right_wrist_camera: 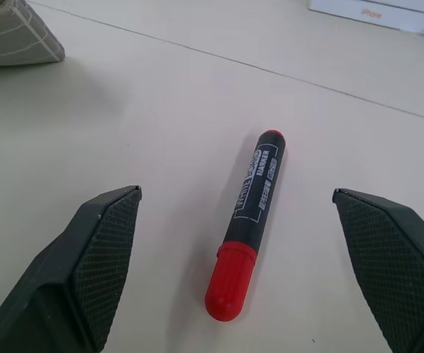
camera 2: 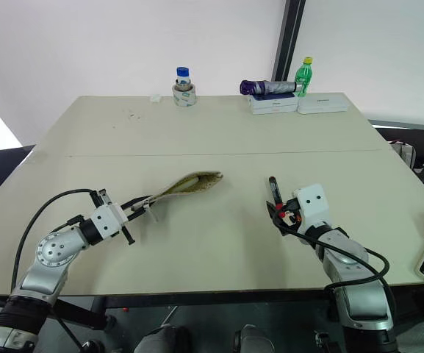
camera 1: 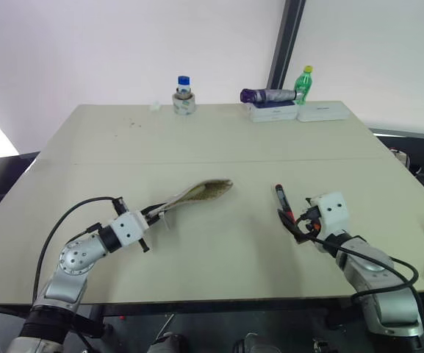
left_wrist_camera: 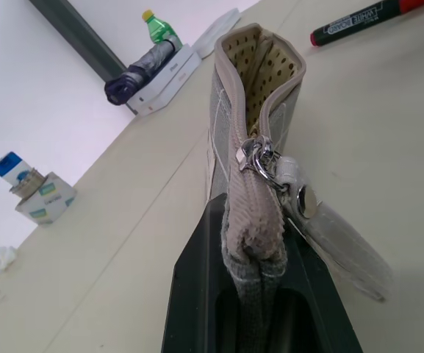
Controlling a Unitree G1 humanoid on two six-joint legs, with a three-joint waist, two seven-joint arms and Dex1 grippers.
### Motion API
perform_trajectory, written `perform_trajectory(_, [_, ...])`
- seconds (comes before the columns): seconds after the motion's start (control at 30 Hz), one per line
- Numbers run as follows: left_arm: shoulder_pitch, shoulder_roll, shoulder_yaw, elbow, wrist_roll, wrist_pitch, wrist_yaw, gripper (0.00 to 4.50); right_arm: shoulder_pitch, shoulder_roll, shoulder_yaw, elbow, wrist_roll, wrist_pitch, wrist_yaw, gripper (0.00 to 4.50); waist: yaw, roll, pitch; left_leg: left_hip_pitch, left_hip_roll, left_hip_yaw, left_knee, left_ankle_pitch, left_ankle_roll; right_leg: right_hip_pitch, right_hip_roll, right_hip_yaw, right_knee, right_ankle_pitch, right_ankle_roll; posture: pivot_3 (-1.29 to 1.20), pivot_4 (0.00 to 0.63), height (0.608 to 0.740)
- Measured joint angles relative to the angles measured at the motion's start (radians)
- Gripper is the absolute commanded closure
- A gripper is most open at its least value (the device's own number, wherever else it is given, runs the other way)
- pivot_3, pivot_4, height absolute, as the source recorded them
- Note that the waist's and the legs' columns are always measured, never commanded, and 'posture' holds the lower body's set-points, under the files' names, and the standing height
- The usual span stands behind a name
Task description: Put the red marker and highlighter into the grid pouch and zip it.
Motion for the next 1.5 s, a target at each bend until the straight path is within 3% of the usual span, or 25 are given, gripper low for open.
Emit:
perform_trajectory(0.47, [0.055, -0.001, 0.002, -0.044, 0.021, 0.003, 0.015, 4.50, -0.224, 0.033, 0.041, 0.225, -0.029, 0.231, -0.092, 0.17, -0.002, 0.000, 0.000, 0.000, 0.000, 0.000, 0.000, 0.000, 0.000, 0.000, 0.001, 0.000, 0.000, 0.000, 0.000, 0.00, 0.150, 0.738])
perform_trajectory(0.57, [0.067, -0.001, 0.002, -0.053, 0.026, 0.004, 0.026, 4.50, -0.250, 0.029, 0.057, 0.250, -0.030, 0.264, -0.085, 1.07, -0.002, 0.000, 0.000, 0.000, 0.000, 0.000, 0.000, 0.000, 0.000, 0.000, 0.001, 0.000, 0.000, 0.000, 0.000, 0.00, 0.150, 0.738])
perform_trajectory(0.77, [0.080, 0.001, 0.004, -0.078, 0.030, 0.011, 0.045, 4.50, -0.258, -0.002, 0.107, 0.251, -0.035, 0.258, -0.056, 4.10, 0.002, 0.000, 0.000, 0.000, 0.000, 0.000, 0.000, 0.000, 0.001, 0.000, -0.001, 0.000, 0.000, 0.000, 0.000, 0.00, 0.150, 0.738])
perform_trajectory(0.83, [0.086, 0.001, 0.004, -0.080, 0.030, 0.011, 0.045, 4.50, -0.257, -0.022, 0.111, 0.254, -0.045, 0.244, -0.048, 4.14, 0.003, 0.000, 0.000, 0.000, 0.000, 0.000, 0.000, 0.000, 0.001, 0.000, -0.001, 0.000, 0.000, 0.000, 0.000, 0.00, 0.150, 0.738])
perform_trajectory(0.97, [0.084, 0.001, 0.003, -0.077, 0.030, 0.012, 0.046, 4.50, -0.253, -0.102, 0.153, 0.258, -0.066, 0.003, 0.066, 4.14, 0.000, 0.000, 0.000, 0.000, 0.000, 0.000, -0.001, 0.000, 0.000, 0.000, 0.000, 0.000, 0.000, 0.000, 0.000, 0.00, 0.150, 0.738])
perform_trajectory(1.2, [0.030, 0.000, -0.001, -0.042, 0.030, 0.009, 0.033, 4.50, -0.255, -0.269, 0.269, 0.203, -0.089, -0.445, 0.407, 4.14, 0.001, 0.000, 0.000, 0.000, 0.000, 0.000, 0.000, 0.000, 0.001, 0.000, 0.002, 0.000, -0.001, 0.000, 0.001, 0.00, 0.150, 0.738])
perform_trajectory(1.33, [0.006, -0.008, -0.005, -0.033, 0.031, 0.010, 0.030, 4.50, -0.259, -0.273, 0.349, 0.260, -0.168, -0.542, 0.440, 4.14, 0.002, -0.001, 0.000, 0.000, 0.000, 0.001, 0.001, 0.000, 0.000, 0.000, 0.002, 0.000, -0.001, 0.000, 0.000, 0.00, 0.150, 0.738])
perform_trajectory(1.5, [-0.025, -0.003, -0.038, -0.032, 0.058, -0.013, 0.008, 4.50, -0.380, -0.227, 0.383, 0.346, -0.248, -0.558, 0.411, 4.14, -0.001, 0.000, 0.000, 0.000, 0.001, 0.001, 0.000, 0.000, -0.001, 0.000, 0.003, 0.000, -0.001, 0.000, 0.000, 0.00, 0.150, 0.738])
